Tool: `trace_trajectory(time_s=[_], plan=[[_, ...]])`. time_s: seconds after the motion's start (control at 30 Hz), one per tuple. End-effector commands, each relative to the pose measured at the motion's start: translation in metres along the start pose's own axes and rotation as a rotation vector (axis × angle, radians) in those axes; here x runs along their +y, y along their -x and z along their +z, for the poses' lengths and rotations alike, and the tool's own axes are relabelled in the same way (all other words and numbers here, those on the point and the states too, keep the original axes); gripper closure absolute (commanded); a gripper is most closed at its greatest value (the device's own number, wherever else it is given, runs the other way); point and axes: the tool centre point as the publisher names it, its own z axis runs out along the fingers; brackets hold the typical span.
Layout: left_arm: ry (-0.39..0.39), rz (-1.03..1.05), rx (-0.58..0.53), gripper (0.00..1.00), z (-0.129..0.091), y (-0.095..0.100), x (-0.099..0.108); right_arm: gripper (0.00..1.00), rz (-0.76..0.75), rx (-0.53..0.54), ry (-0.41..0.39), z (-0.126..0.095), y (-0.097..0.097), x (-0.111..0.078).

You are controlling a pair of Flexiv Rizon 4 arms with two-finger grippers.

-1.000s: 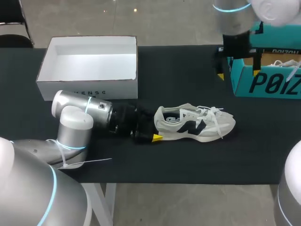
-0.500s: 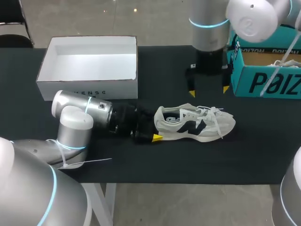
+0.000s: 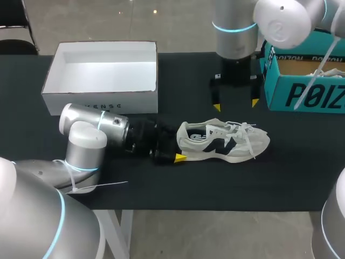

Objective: Take the shoe out of the shoebox, open the shoe tongue, remove and reinsert the insole, then place the shoe into the shoebox

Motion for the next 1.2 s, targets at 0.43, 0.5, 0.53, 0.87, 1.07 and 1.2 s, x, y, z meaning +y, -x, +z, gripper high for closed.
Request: trace_trajectory(time_s=[0.43, 0.5, 0.53, 0.87, 1.07, 1.2], plan=[[0.001, 0.0, -0.003, 1.0, 0.007, -0.003, 0.008, 0.0, 0.006, -0.032, -0.046, 0.025, -0.04, -0.026], [0.001, 0.0, -0.003, 1.0, 0.007, -0.003, 0.008, 0.0, 0.025, -0.052, -0.051, 0.03, -0.043, -0.028], [0.001, 0.0, -0.003, 1.0, 0.007, -0.003, 0.008, 0.0, 0.034, -0.055, -0.049, 0.032, -0.044, -0.03], [0.001, 0.0, -0.003, 1.0, 0.007, -0.003, 0.008, 0.0, 0.068, -0.111, -0.048, 0.051, -0.062, -0.025], [0.001, 0.0, -0.003, 1.0, 0.007, -0.003, 0.008, 0.0, 0.046, -0.186, -0.037, 0.056, -0.072, -0.015], [0.001, 0.0, -0.003, 1.0, 0.007, -0.003, 0.008, 0.0, 0.046, -0.197, -0.033, 0.062, -0.073, -0.011]])
